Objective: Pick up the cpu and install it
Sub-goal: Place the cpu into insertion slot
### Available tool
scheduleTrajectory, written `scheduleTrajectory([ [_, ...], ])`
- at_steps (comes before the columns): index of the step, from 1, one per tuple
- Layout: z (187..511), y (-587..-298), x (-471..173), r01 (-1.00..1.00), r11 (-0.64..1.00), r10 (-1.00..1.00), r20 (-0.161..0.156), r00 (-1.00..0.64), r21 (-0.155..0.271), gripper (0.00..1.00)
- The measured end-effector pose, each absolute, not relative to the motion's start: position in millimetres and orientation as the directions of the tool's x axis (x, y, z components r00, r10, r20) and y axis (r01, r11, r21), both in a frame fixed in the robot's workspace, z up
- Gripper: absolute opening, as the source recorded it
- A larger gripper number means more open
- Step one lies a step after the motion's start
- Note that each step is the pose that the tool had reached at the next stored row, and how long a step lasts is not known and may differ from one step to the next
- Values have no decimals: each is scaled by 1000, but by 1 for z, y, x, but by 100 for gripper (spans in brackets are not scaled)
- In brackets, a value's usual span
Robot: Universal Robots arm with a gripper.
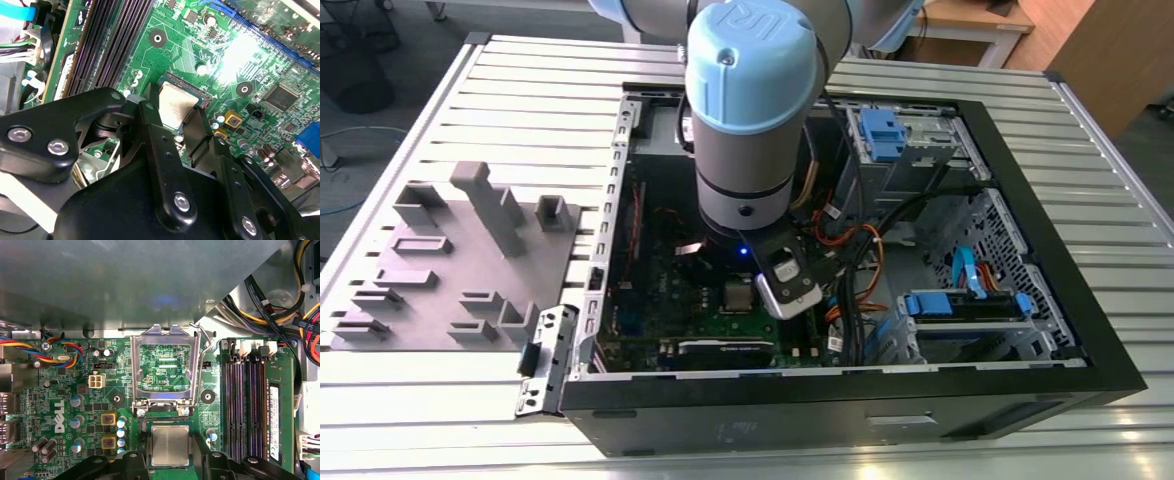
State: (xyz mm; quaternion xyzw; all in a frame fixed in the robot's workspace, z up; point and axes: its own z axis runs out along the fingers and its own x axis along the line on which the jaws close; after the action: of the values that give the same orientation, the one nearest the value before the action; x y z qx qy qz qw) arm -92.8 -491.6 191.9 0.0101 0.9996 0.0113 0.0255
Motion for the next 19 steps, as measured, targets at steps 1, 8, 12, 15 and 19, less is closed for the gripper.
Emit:
scheduleTrajectory([
  [1, 192, -492, -93, 20, 1000, 21, -51, -998, 23, 44],
  [8, 195, -492, -93, 20, 999, 21, -51, -998, 25, 44],
  [12, 195, -492, -93, 20, 999, 21, -50, -999, 26, 44],
  [15, 195, -492, -93, 20, 999, 21, -50, -999, 29, 44],
  [19, 195, -492, -93, 20, 999, 21, -51, -998, 29, 44],
])
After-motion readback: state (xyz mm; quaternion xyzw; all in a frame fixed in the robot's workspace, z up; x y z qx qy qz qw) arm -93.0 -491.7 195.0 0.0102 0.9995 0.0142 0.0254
